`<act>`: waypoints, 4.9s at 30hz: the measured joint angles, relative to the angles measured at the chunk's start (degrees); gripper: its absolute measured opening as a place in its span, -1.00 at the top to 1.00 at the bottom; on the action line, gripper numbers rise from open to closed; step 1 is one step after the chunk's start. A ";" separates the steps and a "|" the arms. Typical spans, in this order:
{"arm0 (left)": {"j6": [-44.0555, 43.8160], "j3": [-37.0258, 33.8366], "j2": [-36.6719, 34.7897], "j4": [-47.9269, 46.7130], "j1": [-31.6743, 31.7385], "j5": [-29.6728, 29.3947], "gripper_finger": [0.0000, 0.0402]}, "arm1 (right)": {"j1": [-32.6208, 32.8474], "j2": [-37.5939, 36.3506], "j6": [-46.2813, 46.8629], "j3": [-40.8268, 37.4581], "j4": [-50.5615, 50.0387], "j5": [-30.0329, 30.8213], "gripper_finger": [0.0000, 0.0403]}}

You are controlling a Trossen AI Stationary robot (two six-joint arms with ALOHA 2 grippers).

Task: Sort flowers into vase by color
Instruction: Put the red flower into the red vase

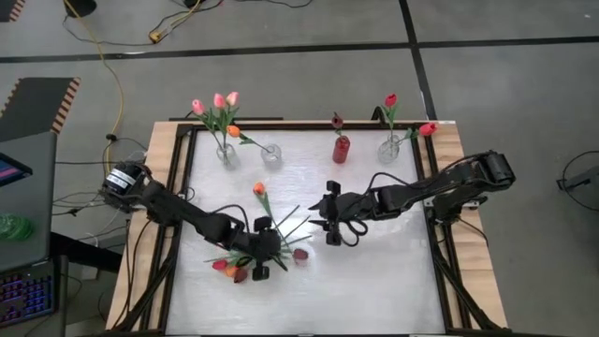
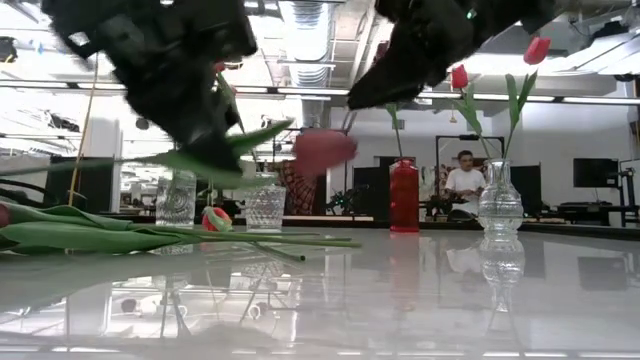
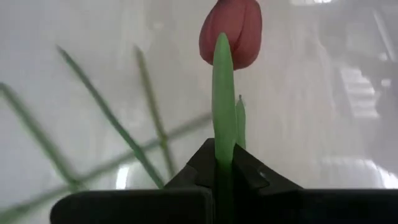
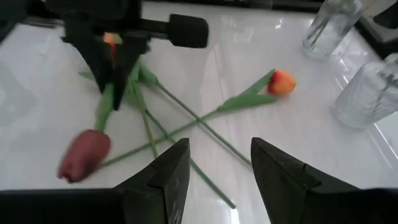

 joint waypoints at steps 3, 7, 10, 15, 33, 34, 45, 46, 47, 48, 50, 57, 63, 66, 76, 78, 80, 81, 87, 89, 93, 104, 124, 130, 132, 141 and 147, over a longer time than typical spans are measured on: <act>0.90 0.35 -2.63 0.08 2.07 -4.51 0.99 | 0.00 -3.49 -1.50 0.00 -2.78 0.13 0.03; 3.52 0.39 -5.95 2.74 4.78 -12.76 1.00 | 0.00 -9.49 -4.33 0.00 -8.58 0.50 0.03; 6.87 0.41 -7.42 6.89 6.93 -16.20 1.00 | 0.00 -14.48 -4.35 0.00 -13.05 0.57 0.03; 12.44 0.38 -7.69 15.93 11.37 -17.81 1.00 | -0.01 -22.41 -4.10 0.00 -19.85 0.77 0.03; 24.02 0.39 -6.78 49.69 22.63 -4.90 1.00 | -4.98 -19.56 -3.04 0.00 -5.74 3.65 0.03; 24.64 0.39 -6.78 50.53 22.71 -4.00 1.00 | -5.31 -18.67 -3.05 0.00 -3.97 3.65 0.03; 27.22 0.39 -6.74 56.36 22.67 0.19 1.00 | -6.52 -10.51 -8.28 0.04 16.37 -1.33 0.03; 27.20 0.39 -6.74 56.56 22.67 0.59 1.00 | -6.54 -9.88 -8.44 0.04 17.68 -1.33 0.03; 27.18 0.39 -6.74 56.65 22.67 1.02 1.00 | -6.55 -9.23 -8.45 0.04 19.04 -1.33 0.03; 27.18 0.37 -6.74 56.93 22.67 1.46 1.00 | -6.66 -8.67 -8.58 0.04 20.11 -1.33 0.03; 27.14 0.37 -6.74 57.57 22.67 1.93 1.00 | -6.90 -7.61 -8.61 0.04 22.20 -1.37 0.03; 27.01 0.37 -6.74 58.92 22.58 3.32 1.00 | -7.71 -4.84 -8.60 0.04 27.38 -1.32 0.03; 27.09 0.37 -6.74 59.14 22.58 4.16 1.00 | -8.11 -4.04 -8.59 0.04 28.73 -1.24 0.09; 26.96 0.37 -6.74 59.14 22.58 4.18 1.00 | -8.09 -4.06 -8.60 0.04 29.90 -1.27 0.21; 27.48 0.37 -6.74 59.08 22.58 4.21 0.98 | -8.09 -4.12 -8.92 0.04 29.61 -1.23 0.83; 27.67 0.37 -6.74 58.99 22.58 4.36 0.92 | -8.09 -4.47 -10.27 0.04 28.97 -1.13 0.85; 27.69 0.37 -6.74 58.90 22.58 4.34 0.82 | -8.08 -4.94 -11.21 0.04 28.54 -1.13 0.85; 27.71 0.37 -6.74 58.67 22.58 4.34 0.77 | -7.98 -5.36 -11.46 0.04 28.01 -1.11 0.85; 27.35 0.37 -6.76 58.23 22.58 3.62 0.40 | -7.91 -9.81 -10.72 0.04 21.97 0.52 0.84; 27.44 0.37 -6.80 58.04 22.58 2.06 0.31 | -7.91 -11.52 -10.23 0.04 18.32 1.68 0.84; 27.44 0.37 -6.85 56.82 22.58 -0.58 0.18 | -8.14 -15.33 -10.10 0.04 11.35 2.14 0.85; 26.94 0.37 -6.87 50.53 22.58 -1.19 0.12 | -8.79 -28.22 -8.28 -10.64 9.94 15.01 0.85; 24.41 0.37 -6.91 45.46 22.58 -1.19 0.12 | -15.99 -31.51 -20.72 -21.40 36.29 30.95 0.85; 24.42 0.37 -6.91 45.32 22.59 -1.19 0.12 | -16.52 -32.15 -21.07 -21.40 35.83 30.84 0.84; 24.41 0.37 -6.91 45.33 22.58 -1.19 0.12 | -16.52 -32.64 -21.10 -21.40 35.24 30.84 0.84; 24.41 0.37 -6.91 45.35 22.58 -1.19 0.12 | -16.68 -32.08 -20.71 -21.40 34.00 30.80 0.83; 24.41 0.37 -6.91 45.35 22.59 -1.19 0.12 | -16.69 -30.47 -20.03 -21.38 33.55 30.67 0.83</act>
